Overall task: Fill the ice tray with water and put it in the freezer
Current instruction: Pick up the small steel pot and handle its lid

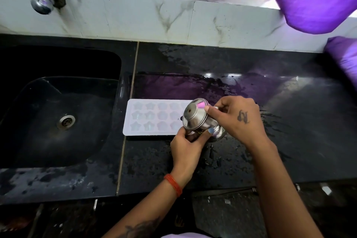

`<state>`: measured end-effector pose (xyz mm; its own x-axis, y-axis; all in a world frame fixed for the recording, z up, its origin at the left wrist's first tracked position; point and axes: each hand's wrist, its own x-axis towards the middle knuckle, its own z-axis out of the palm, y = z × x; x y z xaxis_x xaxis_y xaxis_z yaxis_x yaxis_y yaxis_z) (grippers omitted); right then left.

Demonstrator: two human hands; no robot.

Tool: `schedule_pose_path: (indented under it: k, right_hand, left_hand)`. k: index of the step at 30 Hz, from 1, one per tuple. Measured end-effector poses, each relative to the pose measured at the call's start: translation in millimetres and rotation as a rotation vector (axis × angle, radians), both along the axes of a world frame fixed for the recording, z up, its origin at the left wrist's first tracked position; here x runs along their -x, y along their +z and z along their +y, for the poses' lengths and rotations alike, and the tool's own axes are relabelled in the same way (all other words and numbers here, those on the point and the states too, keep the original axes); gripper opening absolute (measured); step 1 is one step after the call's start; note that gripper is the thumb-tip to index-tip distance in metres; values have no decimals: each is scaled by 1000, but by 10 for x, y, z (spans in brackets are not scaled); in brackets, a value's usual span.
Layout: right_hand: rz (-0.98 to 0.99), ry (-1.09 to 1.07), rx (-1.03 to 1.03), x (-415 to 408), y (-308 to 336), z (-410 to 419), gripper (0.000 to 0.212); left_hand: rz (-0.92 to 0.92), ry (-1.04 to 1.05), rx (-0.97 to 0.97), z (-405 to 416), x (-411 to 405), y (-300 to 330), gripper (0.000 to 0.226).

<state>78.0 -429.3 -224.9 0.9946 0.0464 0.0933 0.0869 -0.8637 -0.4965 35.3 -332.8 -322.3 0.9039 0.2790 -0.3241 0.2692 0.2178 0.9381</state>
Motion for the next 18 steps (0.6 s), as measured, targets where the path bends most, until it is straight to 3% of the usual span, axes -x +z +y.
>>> schedule_pose_path:
  k: [4,9,18]
  right_hand:
    - [-9,25,90,24,20,12,35]
    - [-5,40,151,37,37,32,38]
    - [-26,46,126,43,34,-11,34]
  left_hand:
    - [-2,-37,126,-40,24,-46,46]
    - [4,-43,200,-70,43,-44,33]
    - [-23,-16,147,-93,34,-51,31]
